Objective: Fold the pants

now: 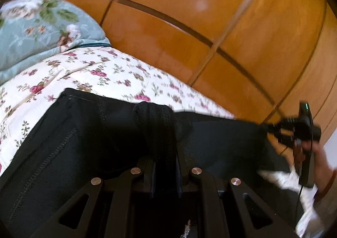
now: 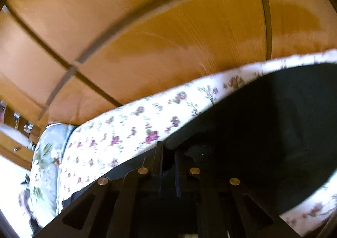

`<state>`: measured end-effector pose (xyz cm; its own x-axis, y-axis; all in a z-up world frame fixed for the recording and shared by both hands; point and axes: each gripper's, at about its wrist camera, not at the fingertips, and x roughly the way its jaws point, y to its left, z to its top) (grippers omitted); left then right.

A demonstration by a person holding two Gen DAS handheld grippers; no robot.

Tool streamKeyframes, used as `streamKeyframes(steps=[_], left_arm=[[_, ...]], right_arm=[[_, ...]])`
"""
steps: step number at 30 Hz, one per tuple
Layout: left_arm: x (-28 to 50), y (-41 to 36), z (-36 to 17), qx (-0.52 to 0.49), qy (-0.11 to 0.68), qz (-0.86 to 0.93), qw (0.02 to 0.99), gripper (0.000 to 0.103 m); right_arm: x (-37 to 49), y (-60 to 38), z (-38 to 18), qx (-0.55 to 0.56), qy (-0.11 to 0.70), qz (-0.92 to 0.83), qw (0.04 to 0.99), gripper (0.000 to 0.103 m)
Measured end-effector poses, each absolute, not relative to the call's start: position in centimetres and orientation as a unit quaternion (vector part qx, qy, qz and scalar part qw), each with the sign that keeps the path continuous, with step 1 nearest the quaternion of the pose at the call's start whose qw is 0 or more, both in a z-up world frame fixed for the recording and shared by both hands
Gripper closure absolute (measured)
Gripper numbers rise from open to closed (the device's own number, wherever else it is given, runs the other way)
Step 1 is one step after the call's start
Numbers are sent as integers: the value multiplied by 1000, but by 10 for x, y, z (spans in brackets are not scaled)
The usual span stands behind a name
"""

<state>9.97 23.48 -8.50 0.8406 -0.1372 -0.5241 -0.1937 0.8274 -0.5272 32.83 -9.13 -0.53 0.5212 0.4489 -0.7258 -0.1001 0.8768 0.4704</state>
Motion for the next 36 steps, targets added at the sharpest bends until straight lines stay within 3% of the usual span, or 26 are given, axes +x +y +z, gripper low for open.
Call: streamKeyframes(steps=[12,19,26,36], left_arm=[[65,272,-18,-312,162,19,936,89],[29,277,-49,-353,163,32,921,89],[1,282,-96,-390,191,52,899,87],[-28,275,-108,-424,191,44,884,66]], right_arm=[[223,-107,41,178,392,245,869,94],[149,-103,21,148,353,261,886,94],[94,-80,-36,94,358,261,892,94],[114,-92,-91,153,414,259,859,94]])
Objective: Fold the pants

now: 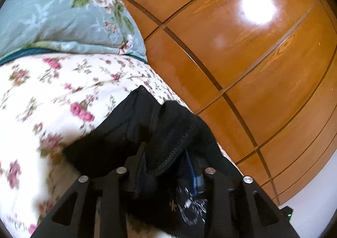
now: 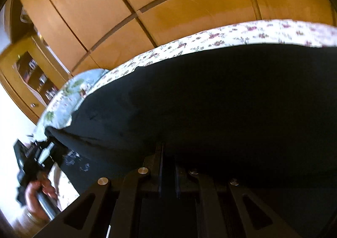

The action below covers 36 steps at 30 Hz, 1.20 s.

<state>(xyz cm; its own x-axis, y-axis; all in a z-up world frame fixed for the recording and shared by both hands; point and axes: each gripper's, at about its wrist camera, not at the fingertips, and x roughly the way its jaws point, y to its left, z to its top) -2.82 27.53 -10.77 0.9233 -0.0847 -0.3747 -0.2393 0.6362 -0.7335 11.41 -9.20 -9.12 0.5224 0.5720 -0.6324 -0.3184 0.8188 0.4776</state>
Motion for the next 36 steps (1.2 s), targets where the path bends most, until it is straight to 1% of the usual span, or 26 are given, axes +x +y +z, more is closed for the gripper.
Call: streamKeyframes(steps=[2,6,8,10,12,13,14,15,16,18,22,24,26,28,29,30,31,32,33,34,35,36], left_arm=[[-37,275,-112,-457,194,32,868,59],[-55,272,-119,-529,185,-20,828,48],[-61,267,-117,-541,171,-38,823,33],[-59,265,-114,-548,165,-40,819,28],[-52,268,-112,-561,163,-42,811,28],[-49,270,-112,-569,160,-41,806,28],[-46,273,-111,-581,153,-41,799,27],[-43,277,-110,-588,148,-37,794,26],[-42,280,-109,-591,147,-30,792,25],[-35,285,-107,-588,156,-9,794,25],[-24,288,-113,-573,189,17,797,26],[-23,287,-117,-573,196,18,796,29],[-21,287,-115,-563,199,20,802,37],[-19,288,-113,-552,202,22,809,44],[-18,288,-110,-544,204,21,814,52],[-16,289,-109,-535,207,24,819,56],[-14,290,-107,-529,210,27,822,67],[-10,290,-105,-518,215,29,828,77],[-7,289,-103,-504,221,30,834,79],[-1,288,-98,-483,232,35,844,83],[2,288,-94,-470,236,33,850,85],[7,288,-90,-458,240,32,855,85]], right_arm=[[115,-93,-94,155,414,260,859,94],[116,-93,-97,166,415,265,855,94],[114,-93,-97,171,414,268,853,94],[112,-97,-97,180,414,273,850,92],[110,-101,-96,187,416,275,847,88],[108,-104,-95,188,415,275,847,84],[105,-105,-92,188,412,274,848,74],[100,-108,-89,191,408,273,850,69],[97,-110,-88,193,405,271,851,57],[88,-116,-83,201,398,260,856,48],[81,-129,-83,235,405,244,849,46],[84,-135,-83,263,406,238,842,46],[88,-140,-84,292,411,231,832,46],[92,-145,-86,327,413,225,819,46],[95,-149,-88,349,413,220,812,46],[97,-152,-90,365,415,214,806,46],[100,-155,-92,380,417,204,800,49],[103,-158,-94,392,421,189,796,60],[106,-160,-96,397,428,178,792,67],[111,-162,-100,400,439,170,786,85],[115,-163,-101,403,446,169,781,95],[118,-164,-101,407,448,168,778,95]])
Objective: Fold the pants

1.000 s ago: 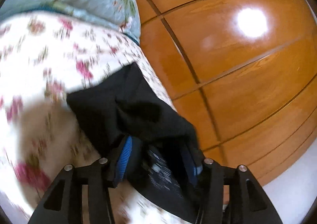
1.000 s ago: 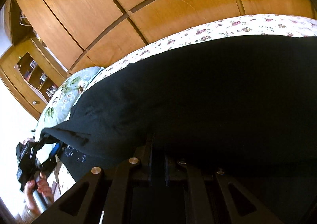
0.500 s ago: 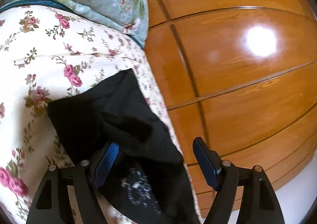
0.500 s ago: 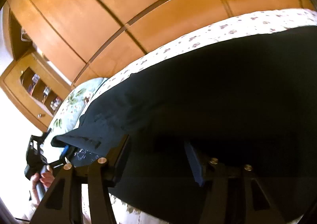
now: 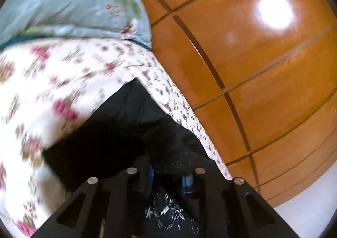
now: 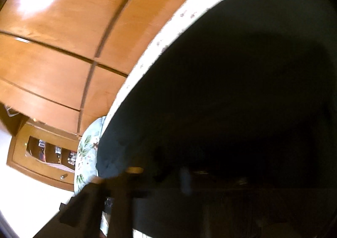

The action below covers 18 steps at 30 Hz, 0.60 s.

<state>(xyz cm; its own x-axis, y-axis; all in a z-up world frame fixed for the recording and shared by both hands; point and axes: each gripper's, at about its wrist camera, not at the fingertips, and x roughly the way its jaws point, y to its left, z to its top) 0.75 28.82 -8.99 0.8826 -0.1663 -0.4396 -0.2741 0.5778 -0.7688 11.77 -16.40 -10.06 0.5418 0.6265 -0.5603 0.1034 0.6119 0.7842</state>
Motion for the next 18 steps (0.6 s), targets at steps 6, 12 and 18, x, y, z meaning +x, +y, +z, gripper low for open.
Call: streamKeyframes(steps=[6,12,18], left_arm=[[30,309,-32,-426,192,-1,884,89],[10,319,-16,-405,148,-4,902,89],[-25,326,-114,-464,239,54,851,89]], right_arm=[[113,-169,-45,402,386,208,804,96],[80,-145,-10,316,343,276,840,96],[70,-135,-83,288,448,239,812,96]])
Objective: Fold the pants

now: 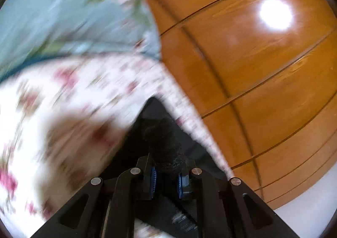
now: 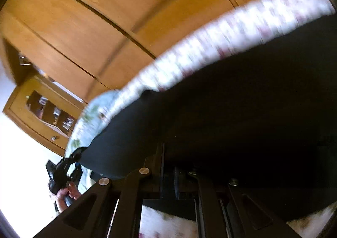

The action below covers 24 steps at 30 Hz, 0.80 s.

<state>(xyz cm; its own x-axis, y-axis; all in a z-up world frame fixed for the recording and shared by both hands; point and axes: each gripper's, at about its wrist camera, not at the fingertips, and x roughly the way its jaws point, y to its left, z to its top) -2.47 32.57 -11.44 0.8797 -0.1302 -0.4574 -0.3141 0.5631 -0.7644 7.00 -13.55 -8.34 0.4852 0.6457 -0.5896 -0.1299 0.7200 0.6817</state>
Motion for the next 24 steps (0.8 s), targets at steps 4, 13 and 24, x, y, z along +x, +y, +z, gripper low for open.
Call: streamKeyframes(steps=[4,13,24], left_arm=[[-42,317,-131,-458,230,53,857,89],[-51,313,-102,-449,198,29,871,94],[-54,305,-130,-432,241,56,867,94]], right_arm=[[72,-142,-87,292,447,240,811,96],[48,-151,-34,285,386,272,834,96],[46,-155,-78,289,443,237,815,96]])
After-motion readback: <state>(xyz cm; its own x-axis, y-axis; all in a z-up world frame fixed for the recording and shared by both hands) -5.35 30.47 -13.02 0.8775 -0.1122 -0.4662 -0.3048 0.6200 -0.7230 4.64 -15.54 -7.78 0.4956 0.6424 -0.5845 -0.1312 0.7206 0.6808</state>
